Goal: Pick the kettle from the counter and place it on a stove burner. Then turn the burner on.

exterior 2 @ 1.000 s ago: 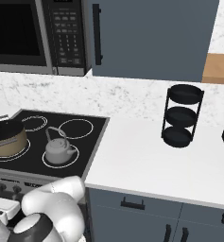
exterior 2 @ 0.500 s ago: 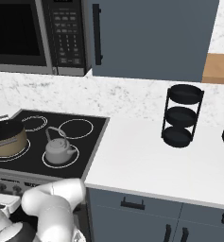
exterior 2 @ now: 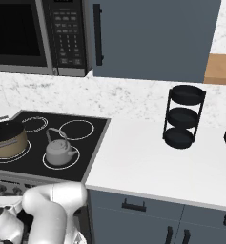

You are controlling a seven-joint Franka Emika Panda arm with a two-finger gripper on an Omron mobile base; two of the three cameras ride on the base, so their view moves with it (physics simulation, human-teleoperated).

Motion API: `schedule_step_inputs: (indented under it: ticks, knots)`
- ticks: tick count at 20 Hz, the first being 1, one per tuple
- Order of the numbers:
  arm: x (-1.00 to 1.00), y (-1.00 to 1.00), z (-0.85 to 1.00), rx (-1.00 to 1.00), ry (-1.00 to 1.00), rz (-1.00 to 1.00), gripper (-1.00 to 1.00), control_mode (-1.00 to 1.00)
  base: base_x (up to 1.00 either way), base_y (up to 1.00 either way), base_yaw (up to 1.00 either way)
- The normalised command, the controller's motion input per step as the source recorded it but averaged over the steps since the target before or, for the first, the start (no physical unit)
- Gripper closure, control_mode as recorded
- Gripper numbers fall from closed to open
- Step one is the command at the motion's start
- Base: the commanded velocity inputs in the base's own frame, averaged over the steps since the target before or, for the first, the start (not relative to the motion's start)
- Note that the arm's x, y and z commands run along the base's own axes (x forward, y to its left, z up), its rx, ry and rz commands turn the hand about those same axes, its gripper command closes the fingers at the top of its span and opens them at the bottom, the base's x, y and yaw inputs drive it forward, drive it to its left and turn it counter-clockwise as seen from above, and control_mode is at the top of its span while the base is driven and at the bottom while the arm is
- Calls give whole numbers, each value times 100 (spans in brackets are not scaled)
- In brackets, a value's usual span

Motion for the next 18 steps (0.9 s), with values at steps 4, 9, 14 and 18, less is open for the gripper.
schedule_step_inputs:
  ticks: [4, 9, 14, 18]
  knots:
    - [33, 0, -21, 17, -5, 1, -100, -100, 0, 0, 0]
    - [25, 0, -44, 21, -2, 2, -100, -100, 0, 0, 0]
    - [12, 0, -62, 32, -4, 0, -100, -100, 0, 0, 0]
    - [4, 0, -40, 33, -4, 0, -100, -100, 0, 0, 0]
